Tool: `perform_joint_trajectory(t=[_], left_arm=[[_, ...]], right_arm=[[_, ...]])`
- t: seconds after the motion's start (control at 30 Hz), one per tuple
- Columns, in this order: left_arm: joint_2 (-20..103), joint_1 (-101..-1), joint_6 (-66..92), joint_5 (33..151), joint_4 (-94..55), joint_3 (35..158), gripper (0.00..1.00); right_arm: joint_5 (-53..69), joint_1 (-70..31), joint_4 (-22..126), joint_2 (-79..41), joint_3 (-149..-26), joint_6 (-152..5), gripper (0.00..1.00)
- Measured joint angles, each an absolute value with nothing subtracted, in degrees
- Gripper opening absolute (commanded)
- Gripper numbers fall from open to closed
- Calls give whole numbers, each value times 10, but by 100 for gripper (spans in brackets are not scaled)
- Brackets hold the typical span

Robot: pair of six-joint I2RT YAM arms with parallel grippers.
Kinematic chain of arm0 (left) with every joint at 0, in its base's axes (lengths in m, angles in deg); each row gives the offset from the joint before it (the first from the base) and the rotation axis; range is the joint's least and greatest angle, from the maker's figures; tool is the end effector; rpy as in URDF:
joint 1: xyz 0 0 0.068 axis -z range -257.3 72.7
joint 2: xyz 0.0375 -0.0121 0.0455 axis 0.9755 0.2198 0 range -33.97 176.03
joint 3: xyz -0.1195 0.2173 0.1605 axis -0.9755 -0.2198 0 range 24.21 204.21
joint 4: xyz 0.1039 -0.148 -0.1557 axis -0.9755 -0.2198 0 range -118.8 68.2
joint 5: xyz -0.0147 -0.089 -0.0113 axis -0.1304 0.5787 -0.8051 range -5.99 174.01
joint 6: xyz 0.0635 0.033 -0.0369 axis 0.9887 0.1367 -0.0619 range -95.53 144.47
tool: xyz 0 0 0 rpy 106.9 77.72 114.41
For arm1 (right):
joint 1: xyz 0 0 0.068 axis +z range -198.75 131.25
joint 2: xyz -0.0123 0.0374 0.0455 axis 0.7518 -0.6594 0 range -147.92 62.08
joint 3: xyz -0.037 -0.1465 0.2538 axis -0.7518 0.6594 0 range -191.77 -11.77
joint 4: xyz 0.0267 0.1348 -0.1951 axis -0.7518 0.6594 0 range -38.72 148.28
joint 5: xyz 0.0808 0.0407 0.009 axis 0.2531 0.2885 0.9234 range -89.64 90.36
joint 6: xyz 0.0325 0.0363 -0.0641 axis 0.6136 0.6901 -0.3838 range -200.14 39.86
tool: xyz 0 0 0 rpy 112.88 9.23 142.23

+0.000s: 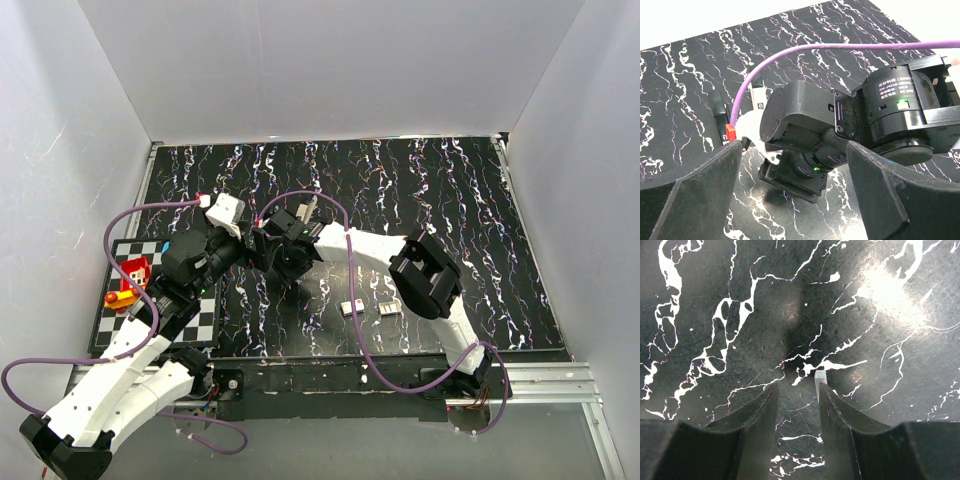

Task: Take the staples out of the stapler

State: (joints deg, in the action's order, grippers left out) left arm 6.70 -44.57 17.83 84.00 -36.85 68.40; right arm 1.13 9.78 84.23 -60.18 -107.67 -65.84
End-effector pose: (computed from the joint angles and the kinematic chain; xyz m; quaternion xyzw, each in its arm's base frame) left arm 0.1340 -0.0860 0.3454 0.1748 0.7546 -0.2130 0.5956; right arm 0.2450 0.4020 0.1888 -0.3646 0.8927 0.1623 0.2091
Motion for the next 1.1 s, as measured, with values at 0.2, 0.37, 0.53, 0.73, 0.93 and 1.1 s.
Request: perform_joint_trajectory(t=[0.2, 0.37, 0.53, 0.73, 0.93, 1.1], left_arm=[[67, -446, 178, 840, -368, 684, 86], [67, -446, 178, 840, -368, 684, 86], [67, -446, 178, 840, -368, 684, 86], [69, -446, 178, 840, -368, 684, 86], [69, -446, 178, 840, -368, 684, 86], [69, -446, 178, 840, -369, 684, 86]], right_arm=[[5, 98, 842, -602, -1077, -658, 47], [-2, 98, 842, -602, -1077, -658, 47], [-11, 98, 841, -606, -1077, -660, 47], [-16, 98, 841, -618, -1077, -661, 47], [-23, 98, 841, -618, -1077, -663, 47], [-27, 98, 843, -620, -1081, -662, 46]])
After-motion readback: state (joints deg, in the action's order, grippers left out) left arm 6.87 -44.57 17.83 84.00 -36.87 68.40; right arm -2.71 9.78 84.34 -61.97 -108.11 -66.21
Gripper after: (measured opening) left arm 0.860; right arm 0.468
